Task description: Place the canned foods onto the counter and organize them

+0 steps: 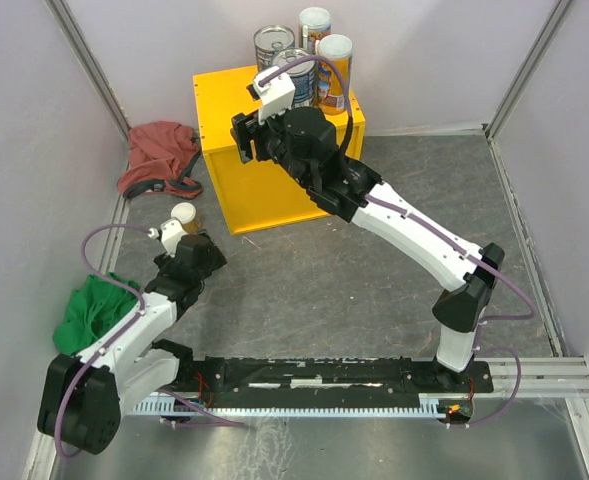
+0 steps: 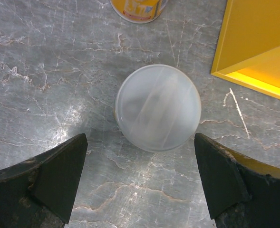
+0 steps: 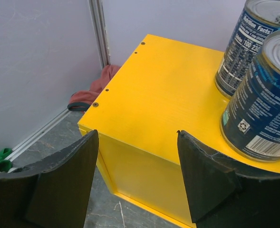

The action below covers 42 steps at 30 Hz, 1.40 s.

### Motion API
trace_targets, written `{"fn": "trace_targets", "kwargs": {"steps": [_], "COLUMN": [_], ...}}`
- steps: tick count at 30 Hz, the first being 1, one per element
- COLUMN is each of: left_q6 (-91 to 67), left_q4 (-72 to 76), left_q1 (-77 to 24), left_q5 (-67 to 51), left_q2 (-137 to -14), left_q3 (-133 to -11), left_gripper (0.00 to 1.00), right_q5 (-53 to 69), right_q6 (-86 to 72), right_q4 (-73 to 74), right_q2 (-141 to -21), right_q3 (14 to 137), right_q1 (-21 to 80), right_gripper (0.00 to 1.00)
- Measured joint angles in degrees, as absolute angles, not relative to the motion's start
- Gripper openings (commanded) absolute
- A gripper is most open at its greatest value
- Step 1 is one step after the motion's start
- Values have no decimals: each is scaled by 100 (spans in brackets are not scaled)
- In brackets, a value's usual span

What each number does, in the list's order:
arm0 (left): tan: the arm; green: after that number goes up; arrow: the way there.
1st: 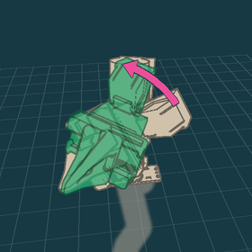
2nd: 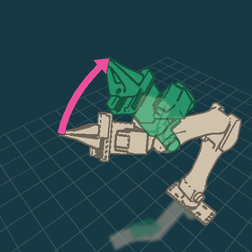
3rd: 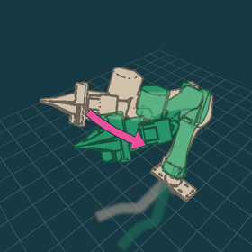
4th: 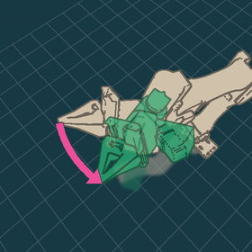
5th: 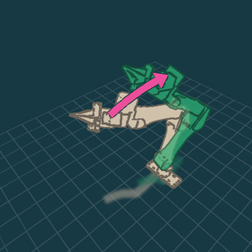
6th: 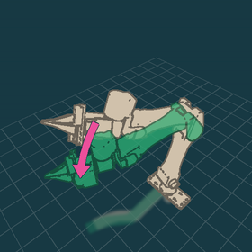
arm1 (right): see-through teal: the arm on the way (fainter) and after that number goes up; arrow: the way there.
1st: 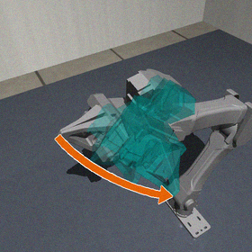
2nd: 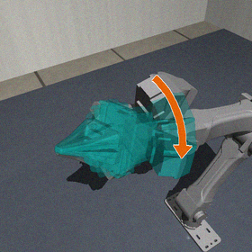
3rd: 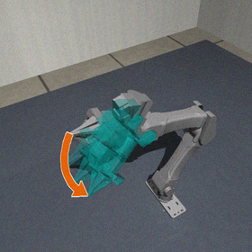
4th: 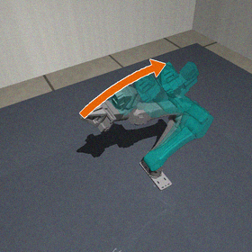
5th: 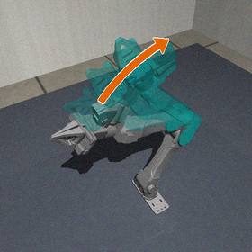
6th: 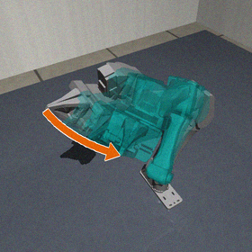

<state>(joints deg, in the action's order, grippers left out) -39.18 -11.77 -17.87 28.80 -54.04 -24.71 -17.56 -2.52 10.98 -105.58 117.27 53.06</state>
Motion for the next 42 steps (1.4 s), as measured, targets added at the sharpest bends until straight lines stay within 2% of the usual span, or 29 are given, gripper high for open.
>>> {"fn": "trace_targets", "kwargs": {"steps": [15, 27, 42], "left_q6": [-3916, -3872, -3566], "left_q4": [-377, 329, 1243], "left_q1": [-1817, -2158, -2300], "left_q5": [3011, 3900, 4195], "left_q2": [-6482, -6993, -7354], "left_q3": [-2471, -2471, -2460], "left_gripper": [99, 100, 87], "right_q5": [-1758, -1804, -1870], "right_q6": [-152, -102, -51], "right_q4": [1033, 1083, 1157], "right_q2": [-10125, -10119, -10025], "right_q3": [11358, 11255, 11065], "right_q1": [5437, 5437, 5437], "right_gripper": [76, 76, 76]}}
